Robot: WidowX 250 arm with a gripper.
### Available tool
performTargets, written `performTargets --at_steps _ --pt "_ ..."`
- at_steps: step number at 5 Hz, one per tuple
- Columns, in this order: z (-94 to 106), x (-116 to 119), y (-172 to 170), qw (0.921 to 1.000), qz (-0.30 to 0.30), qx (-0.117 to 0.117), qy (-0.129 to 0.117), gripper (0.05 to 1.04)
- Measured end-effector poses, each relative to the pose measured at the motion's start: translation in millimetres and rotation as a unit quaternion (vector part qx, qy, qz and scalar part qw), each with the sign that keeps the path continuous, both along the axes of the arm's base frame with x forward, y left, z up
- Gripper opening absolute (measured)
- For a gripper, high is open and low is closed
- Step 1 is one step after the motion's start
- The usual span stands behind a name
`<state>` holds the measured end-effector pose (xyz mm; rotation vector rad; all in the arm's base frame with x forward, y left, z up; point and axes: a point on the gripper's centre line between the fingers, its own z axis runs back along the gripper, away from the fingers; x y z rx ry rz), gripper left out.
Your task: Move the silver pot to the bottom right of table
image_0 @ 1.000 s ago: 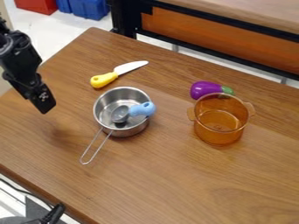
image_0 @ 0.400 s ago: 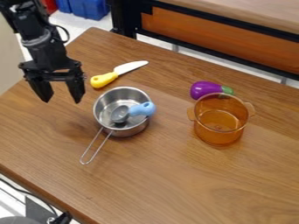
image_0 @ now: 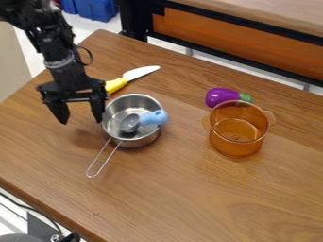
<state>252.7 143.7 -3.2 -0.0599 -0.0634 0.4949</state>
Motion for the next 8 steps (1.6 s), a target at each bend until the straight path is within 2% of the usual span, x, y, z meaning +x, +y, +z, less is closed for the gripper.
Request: performTargets --at_steps 1,2,4,5,6,7,8 --pt "-4.9 0 -7 0.9995 0.013 -0.018 -0.021 0.996" --pt "-2.7 -1 -9 0.9982 0.03 -0.043 -0.029 0.996" --pt "-4.6 11 -10 0.9986 0.031 0.006 -0.042 0.996" --pt "-6.8 11 -11 0.9985 0.025 0.019 -0.045 0.987" --pt "-11.0 13 -13 0.9984 0.019 0.031 -0.042 0.911" --pt "-13.8 12 -13 0.9986 0.016 0.036 -0.035 0.65" --pt "-14.6 12 -14 0.9986 0.013 0.037 -0.035 0.55"
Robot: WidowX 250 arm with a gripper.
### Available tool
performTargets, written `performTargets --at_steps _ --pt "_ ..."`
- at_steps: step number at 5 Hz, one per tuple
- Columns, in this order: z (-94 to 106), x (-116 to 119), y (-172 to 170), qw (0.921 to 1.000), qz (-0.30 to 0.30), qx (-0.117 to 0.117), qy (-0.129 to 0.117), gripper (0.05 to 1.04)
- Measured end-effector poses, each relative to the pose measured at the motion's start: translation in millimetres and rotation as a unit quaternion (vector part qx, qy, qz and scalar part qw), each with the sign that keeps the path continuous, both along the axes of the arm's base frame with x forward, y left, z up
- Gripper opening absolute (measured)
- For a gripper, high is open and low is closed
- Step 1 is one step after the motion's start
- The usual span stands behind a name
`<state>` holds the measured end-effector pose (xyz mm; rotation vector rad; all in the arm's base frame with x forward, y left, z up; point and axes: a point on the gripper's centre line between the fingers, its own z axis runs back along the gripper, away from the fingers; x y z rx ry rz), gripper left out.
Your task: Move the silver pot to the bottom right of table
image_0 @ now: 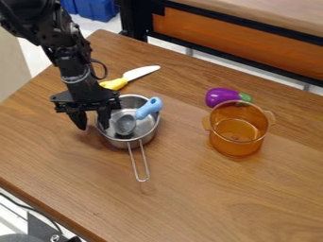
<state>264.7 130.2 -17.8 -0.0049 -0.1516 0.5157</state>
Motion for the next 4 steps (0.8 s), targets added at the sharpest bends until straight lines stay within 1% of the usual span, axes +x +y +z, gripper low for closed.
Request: performTargets --at_steps 1,2,3,4 --pt "-0.3 0.4 -1.4 0.9999 -0.009 0.0 -0.004 0.295" --pt "-6.9 -1.6 -4.9 0.9994 -0.033 -0.011 0.009 0.121" --pt "-7.1 -0.6 -5.1 0.9989 -0.043 -0.015 0.014 0.065" --pt "-6.6 -7.1 -5.3 0.9978 -0.05 -0.032 0.029 0.064"
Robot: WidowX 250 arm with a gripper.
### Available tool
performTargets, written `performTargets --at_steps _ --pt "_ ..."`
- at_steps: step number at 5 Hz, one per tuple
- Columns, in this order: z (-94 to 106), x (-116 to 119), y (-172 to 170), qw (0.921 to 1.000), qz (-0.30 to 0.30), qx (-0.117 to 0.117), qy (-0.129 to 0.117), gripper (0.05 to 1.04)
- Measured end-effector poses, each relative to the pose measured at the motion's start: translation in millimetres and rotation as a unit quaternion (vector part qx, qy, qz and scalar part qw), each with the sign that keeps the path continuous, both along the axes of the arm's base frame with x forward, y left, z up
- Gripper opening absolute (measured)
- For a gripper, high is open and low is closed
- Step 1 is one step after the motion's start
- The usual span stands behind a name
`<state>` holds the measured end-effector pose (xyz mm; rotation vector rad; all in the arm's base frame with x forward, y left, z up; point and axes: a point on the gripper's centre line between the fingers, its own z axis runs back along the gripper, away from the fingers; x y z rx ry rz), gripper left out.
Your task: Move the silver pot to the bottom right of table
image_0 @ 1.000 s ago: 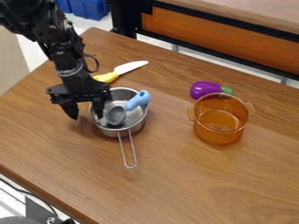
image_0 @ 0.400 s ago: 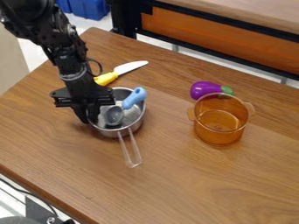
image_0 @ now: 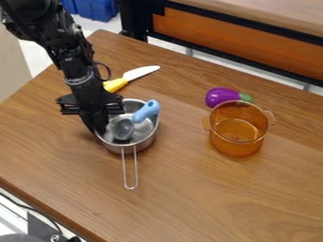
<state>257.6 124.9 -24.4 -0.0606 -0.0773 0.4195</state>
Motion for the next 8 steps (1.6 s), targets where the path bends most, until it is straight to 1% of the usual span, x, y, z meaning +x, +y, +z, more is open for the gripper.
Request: performTargets --at_steps 1,2,3,4,5,6,7,8 --pt "13.9 -6 0 0.9993 -0.031 -0.022 0.001 0.062" --pt "36.2 -9 -10 0.9945 -0.099 -0.006 -0.033 0.062" --pt "49.8 -12 -44 0.9759 -0.209 0.004 -0.064 0.062" --pt "50.9 -12 -76 0.9574 -0.281 -0.02 -0.062 0.062" --pt "49.9 -10 -101 0.9401 -0.331 -0.049 -0.065 0.062" --pt "40.7 -5 -135 0.9224 -0.376 -0.057 -0.066 0.061" --pt "24.1 -5 -167 0.9167 -0.392 -0.049 -0.06 0.061" --pt "11.0 -8 -190 0.908 -0.414 -0.048 -0.042 0.061"
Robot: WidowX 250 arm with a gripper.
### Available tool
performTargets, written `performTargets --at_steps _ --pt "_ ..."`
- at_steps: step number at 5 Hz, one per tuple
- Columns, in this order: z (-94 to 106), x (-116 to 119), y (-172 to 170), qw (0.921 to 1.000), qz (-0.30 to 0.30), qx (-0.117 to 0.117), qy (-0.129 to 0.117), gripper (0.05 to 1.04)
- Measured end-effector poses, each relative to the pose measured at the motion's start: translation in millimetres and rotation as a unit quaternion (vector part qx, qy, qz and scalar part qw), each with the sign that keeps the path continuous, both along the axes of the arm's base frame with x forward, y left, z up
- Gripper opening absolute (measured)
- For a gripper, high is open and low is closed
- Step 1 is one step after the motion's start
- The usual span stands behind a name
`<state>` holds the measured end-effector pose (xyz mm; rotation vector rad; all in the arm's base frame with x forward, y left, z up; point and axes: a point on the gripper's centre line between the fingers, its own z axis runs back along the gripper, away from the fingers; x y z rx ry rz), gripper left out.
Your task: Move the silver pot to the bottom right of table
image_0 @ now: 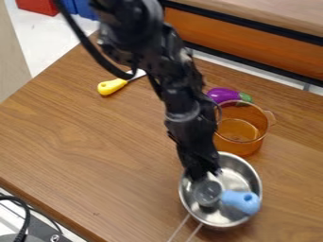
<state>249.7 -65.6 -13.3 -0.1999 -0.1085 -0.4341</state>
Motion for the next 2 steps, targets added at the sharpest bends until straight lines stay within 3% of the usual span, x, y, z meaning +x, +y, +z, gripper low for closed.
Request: performTargets --at_steps 2 --pt "-1.2 7.4 -20.8 0.9992 -0.006 0.012 -0.038 0.061"
